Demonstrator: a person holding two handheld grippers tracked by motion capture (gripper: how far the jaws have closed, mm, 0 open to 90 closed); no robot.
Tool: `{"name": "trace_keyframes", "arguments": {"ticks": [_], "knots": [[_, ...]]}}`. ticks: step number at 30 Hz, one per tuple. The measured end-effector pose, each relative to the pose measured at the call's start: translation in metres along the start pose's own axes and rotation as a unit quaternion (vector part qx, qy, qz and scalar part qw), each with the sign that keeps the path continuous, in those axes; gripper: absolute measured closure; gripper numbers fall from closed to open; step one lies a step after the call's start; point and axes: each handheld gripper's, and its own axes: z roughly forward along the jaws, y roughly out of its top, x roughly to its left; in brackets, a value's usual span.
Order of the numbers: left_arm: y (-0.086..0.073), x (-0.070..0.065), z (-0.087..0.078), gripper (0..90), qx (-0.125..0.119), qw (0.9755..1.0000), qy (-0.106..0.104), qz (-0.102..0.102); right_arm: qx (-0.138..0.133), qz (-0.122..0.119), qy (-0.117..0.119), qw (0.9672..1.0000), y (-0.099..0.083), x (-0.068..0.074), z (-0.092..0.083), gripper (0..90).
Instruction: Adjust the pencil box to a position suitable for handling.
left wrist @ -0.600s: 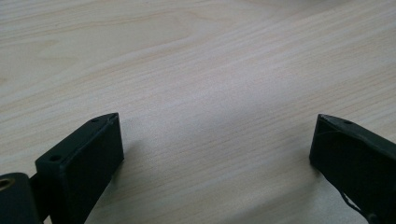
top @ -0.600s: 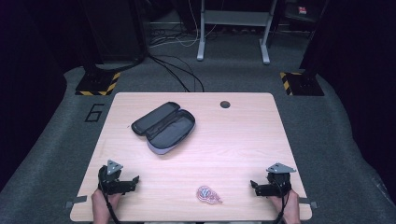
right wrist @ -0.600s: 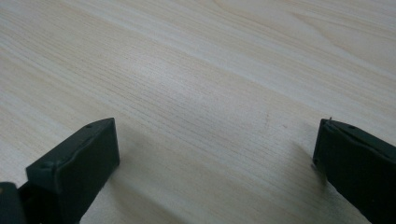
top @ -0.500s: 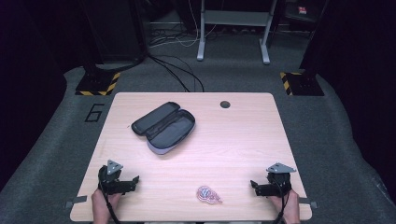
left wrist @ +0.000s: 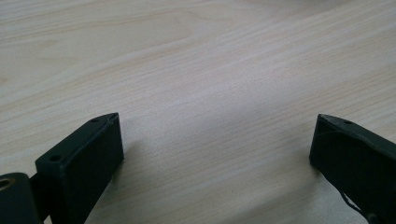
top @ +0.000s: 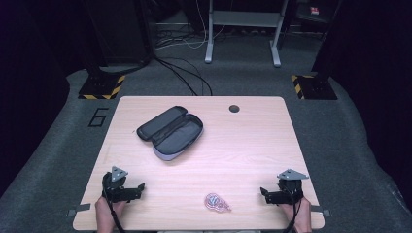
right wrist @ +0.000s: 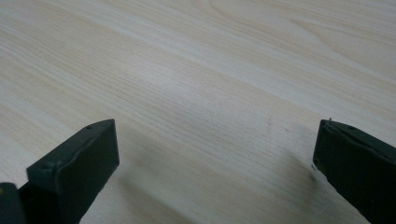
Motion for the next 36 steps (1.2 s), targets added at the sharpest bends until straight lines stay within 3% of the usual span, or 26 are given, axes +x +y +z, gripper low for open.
{"name": "trace_keyframes", "arguments": {"ticks": [6, 18, 24, 27, 28, 31, 34, 36], "knots": [[0.0, 0.0, 0.0, 2.8, 0.0, 1.0, 0.001, -0.001, -0.021, -0.017, 0.009, 0.9996, 0.006, 0.009, -0.006, 0.0], [0.0, 0.0, 0.0, 2.8, 0.001, 1.0, 0.002, -0.002, -0.039, -0.052, 0.042, 0.997, 0.02, 0.041, -0.018, 0.0], [0.0, 0.0, 0.0, 2.8, -0.001, 1.0, 0.002, -0.002, -0.038, -0.083, 0.072, 0.9932, 0.028, 0.068, -0.019, 0.0], [0.0, 0.0, 0.0, 2.8, 0.0, 1.0, 0.002, -0.001, -0.037, -0.093, 0.08, 0.9917, 0.03, 0.074, -0.018, 0.0], [0.0, 0.0, 0.0, 2.8, -0.001, 1.0, 0.002, -0.001, -0.041, -0.105, 0.093, 0.9892, 0.033, 0.083, -0.016, 0.0], [0.0, 0.0, 0.0, 2.8, -0.001, 1.0, 0.002, -0.001, -0.037, -0.112, 0.101, 0.9879, 0.036, 0.092, -0.013, 0.0], [0.0, 0.0, 0.0, 2.8, 0.0, 1.0, 0.002, -0.002, -0.038, -0.133, 0.117, 0.9835, 0.04, 0.107, -0.008, 0.0], [0.0, 0.0, 0.0, 2.8, -0.001, 1.0, 0.002, -0.002, -0.035, -0.131, 0.122, 0.9832, 0.041, 0.11, -0.007, 0.0]]}}
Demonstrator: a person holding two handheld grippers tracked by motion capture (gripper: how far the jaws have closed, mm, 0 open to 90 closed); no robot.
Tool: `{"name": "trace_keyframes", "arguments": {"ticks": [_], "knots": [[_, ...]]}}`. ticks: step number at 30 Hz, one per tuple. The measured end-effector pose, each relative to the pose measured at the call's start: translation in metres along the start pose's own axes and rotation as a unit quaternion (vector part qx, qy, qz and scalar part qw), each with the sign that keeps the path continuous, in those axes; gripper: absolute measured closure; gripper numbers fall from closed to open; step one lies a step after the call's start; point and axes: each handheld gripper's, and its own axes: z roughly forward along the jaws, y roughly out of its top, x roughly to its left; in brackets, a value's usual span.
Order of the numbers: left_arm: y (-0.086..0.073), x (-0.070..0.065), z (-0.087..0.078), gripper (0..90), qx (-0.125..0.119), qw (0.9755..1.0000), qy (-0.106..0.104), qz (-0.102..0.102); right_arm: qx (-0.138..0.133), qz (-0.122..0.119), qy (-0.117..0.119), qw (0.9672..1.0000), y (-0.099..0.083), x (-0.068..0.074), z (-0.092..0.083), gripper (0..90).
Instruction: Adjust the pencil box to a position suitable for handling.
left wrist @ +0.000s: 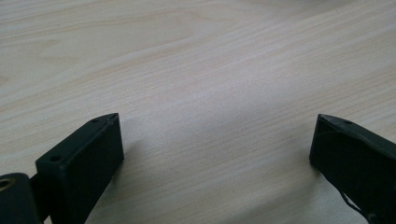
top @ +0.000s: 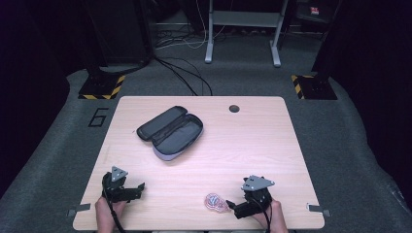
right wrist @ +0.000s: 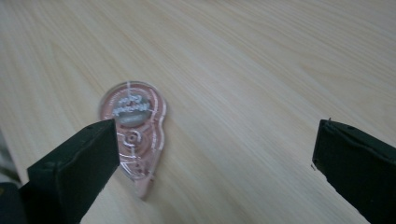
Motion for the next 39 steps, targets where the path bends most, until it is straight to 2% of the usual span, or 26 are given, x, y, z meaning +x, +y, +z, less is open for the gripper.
{"name": "trace_keyframes", "arguments": {"ticks": [2, 9, 10, 12, 13, 15, 17, 19, 20, 22, 23, 27, 28, 29, 31, 32, 39], "knots": [[0.0, 0.0, 0.0, 2.8, 0.0, 1.0, 0.0, 0.0, 0.003, -0.011, 0.008, 0.9999, 0.003, 0.006, 0.005, 0.0], [0.0, 0.0, 0.0, 2.9, 0.0, 1.0, 0.0, 0.0, 0.015, -0.025, 0.033, 0.999, 0.006, 0.021, 0.02, 0.0], [0.0, 0.0, 0.0, 2.9, 0.0, 1.0, 0.0, 0.0, 0.018, -0.036, 0.037, 0.9985, 0.006, 0.022, 0.024, 0.0], [0.0, 0.0, 0.0, 2.9, 0.0, 1.0, 0.0, 0.0, 0.02, -0.034, 0.039, 0.9984, 0.007, 0.023, 0.025, 0.0], [0.0, 0.0, 0.0, 2.9, 0.0, 1.0, 0.0, 0.0, 0.025, -0.036, 0.047, 0.9979, 0.006, 0.025, 0.027, 1.8], [0.0, 0.0, 0.0, 2.8, 0.0, 1.0, 0.0, 0.0, 0.025, -0.044, 0.047, 0.9976, 0.006, 0.027, 0.031, 4.4], [0.0, 0.0, 0.0, 2.9, 0.0, 1.0, 0.0, 0.0, 0.029, -0.05, 0.054, 0.9969, 0.004, 0.031, 0.036, 13.7], [0.0, 0.0, 0.0, 2.9, 0.0, 1.0, 0.0, 0.0, 0.033, -0.053, 0.057, 0.9965, 0.004, 0.032, 0.038, 14.6], [0.0, 0.0, 0.0, 2.9, 0.0, 1.0, 0.0, 0.0, 0.038, -0.058, 0.058, 0.9959, 0.002, 0.034, 0.042, 22.0], [0.0, 0.0, 0.0, 2.9, 0.0, 1.0, 0.0, 0.0, 0.041, -0.061, 0.06, 0.9954, 0.002, 0.034, 0.043, 23.6], [0.0, 0.0, 0.0, 2.9, 0.0, 1.0, 0.0, 0.0, 0.044, -0.065, 0.062, 0.995, 0.001, 0.035, 0.045, 28.9], [0.0, 0.0, 0.0, 2.8, 0.0, 1.0, 0.0, -0.001, 0.047, -0.063, 0.061, 0.9951, 0.0, 0.037, 0.046, 34.8], [0.0, 0.0, 0.0, 2.9, 0.0, 1.0, 0.0, 0.0, 0.052, -0.067, 0.06, 0.9946, 0.0, 0.036, 0.046, 40.9], [0.0, 0.0, 0.0, 2.9, 0.0, 1.0, 0.0, 0.0, 0.052, -0.067, 0.06, 0.9946, 0.0, 0.036, 0.046, 40.9], [0.0, 0.0, 0.0, 2.9, 0.0, 1.0, 0.0, 0.0, 0.05, -0.061, 0.063, 0.9949, -0.002, 0.036, 0.046, 44.1], [0.0, 0.0, 0.0, 2.9, 0.0, 1.0, 0.0, 0.0, 0.049, -0.056, 0.066, 0.995, -0.003, 0.036, 0.044, 48.5], [0.0, 0.0, 0.0, 2.9, 0.0, 1.0, 0.0, 0.0, 0.037, -0.067, 0.062, 0.9951, -0.005, 0.037, 0.043, 49.5]]}}
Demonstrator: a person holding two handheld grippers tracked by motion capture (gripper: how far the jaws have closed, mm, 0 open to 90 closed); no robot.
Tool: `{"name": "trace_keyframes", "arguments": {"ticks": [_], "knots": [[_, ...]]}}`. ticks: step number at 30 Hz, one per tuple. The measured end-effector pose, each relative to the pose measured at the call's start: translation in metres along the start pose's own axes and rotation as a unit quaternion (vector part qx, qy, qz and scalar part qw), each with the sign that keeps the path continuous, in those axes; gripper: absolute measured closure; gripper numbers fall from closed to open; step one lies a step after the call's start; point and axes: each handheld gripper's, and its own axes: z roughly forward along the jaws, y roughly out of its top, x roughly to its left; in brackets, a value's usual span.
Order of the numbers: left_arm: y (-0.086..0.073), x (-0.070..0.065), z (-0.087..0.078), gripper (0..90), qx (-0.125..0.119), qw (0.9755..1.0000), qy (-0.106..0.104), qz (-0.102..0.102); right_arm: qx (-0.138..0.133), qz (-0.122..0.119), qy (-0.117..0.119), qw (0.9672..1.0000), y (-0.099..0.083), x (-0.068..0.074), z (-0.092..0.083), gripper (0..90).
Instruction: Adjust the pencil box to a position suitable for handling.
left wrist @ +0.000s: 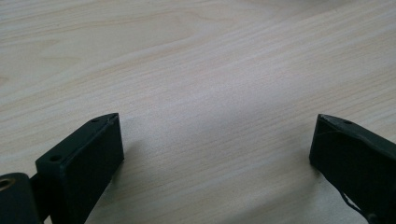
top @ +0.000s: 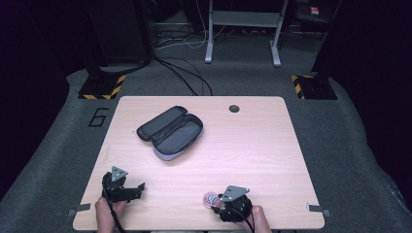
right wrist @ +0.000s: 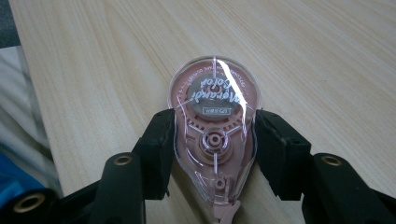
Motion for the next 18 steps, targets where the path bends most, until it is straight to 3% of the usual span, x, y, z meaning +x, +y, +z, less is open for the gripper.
{"name": "trace_keyframes", "arguments": {"ticks": [7, 18], "knots": [[0.0, 0.0, 0.0, 2.9, 0.0, 1.0, 0.0, 0.0, -0.008, -0.009, -0.014, 0.9998, -0.001, 0.003, -0.002, 49.6], [0.0, 0.0, 0.0, 2.9, 0.001, 1.0, 0.0, 0.0, -0.041, 0.005, -0.03, 0.9987, 0.003, -0.003, -0.016, 49.6]]}}
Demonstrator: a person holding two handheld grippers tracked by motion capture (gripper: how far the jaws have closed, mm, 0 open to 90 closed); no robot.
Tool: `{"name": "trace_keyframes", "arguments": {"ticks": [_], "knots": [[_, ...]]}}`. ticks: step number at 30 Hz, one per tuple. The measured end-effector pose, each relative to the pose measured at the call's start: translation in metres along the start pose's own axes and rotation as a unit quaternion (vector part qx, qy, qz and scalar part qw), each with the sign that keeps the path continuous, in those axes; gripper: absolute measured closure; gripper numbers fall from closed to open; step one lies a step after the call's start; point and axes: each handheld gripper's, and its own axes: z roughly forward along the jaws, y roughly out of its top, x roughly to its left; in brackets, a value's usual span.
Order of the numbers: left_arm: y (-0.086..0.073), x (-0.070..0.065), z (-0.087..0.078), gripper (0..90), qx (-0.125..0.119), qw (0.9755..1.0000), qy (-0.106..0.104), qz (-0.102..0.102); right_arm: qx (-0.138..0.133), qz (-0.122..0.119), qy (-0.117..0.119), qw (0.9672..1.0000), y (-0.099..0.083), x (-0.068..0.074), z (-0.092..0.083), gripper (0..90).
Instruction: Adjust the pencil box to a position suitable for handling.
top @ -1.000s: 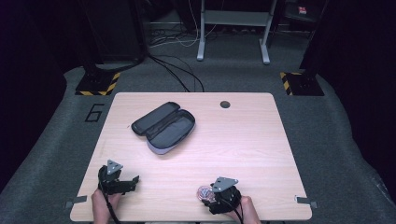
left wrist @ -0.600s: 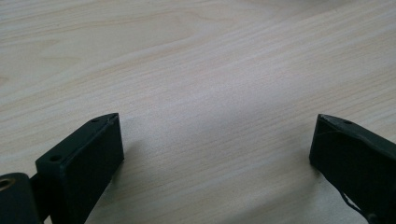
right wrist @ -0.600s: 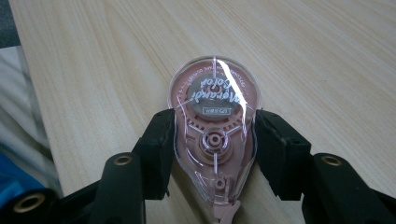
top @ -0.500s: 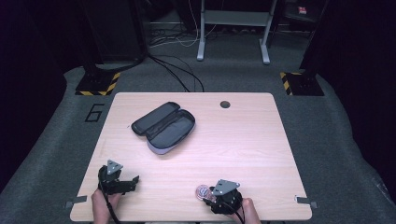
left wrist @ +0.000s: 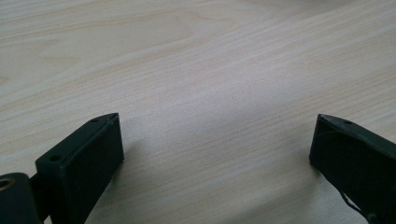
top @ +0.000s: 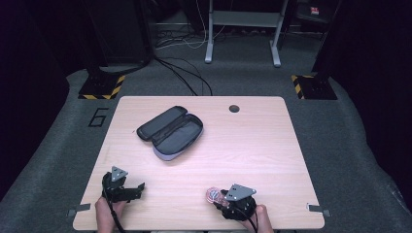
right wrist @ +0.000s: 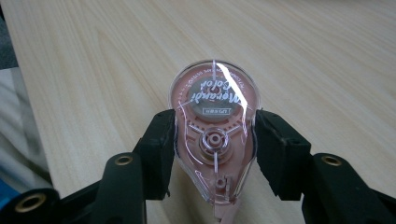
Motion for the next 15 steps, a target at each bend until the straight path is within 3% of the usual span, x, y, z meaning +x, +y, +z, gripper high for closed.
{"name": "trace_keyframes", "arguments": {"ticks": [15], "knots": [[0.0, 0.0, 0.0, 2.9, 0.0, 1.0, 0.0, 0.0, -0.007, 0.025, -0.038, 0.9989, -0.001, -0.016, -0.018, 49.5]]}}
